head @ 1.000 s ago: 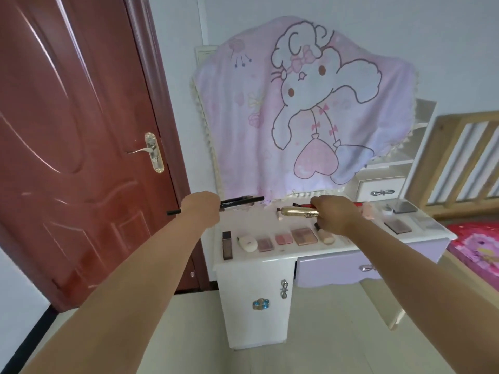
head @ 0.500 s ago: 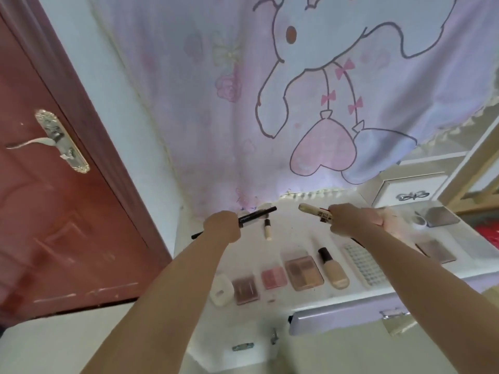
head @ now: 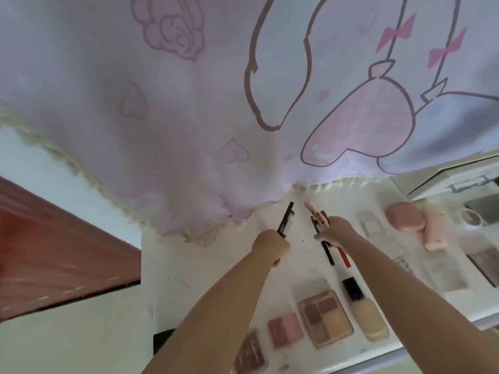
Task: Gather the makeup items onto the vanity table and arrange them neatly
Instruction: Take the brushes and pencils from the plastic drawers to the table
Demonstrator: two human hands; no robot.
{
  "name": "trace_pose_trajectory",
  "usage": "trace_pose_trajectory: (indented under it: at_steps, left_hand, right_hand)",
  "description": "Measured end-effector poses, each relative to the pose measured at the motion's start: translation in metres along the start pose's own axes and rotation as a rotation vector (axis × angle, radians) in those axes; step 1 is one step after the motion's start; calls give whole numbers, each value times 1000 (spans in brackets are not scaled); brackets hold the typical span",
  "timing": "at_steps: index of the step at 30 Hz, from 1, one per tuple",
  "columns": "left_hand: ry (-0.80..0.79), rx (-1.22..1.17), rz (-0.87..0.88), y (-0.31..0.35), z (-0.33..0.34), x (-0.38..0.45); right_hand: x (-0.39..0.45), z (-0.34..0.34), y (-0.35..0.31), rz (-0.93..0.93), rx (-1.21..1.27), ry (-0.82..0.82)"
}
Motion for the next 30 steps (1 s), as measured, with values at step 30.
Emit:
trace_pose_trajectory:
  at_steps: [30]
  left_hand:
    - [809, 642, -16, -62, -53, -94]
  right_hand:
    - [-75, 17, -117, -1059, -884, 116]
Point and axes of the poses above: each hand's wrist, its own x-axis towards the middle knuckle, its own z-axis out of the palm, y = z × x, the point moved 4 cm from there along x, towards the middle knuckle, and after that the axes turned 7 degrees about -z, right-handed, at the moved point
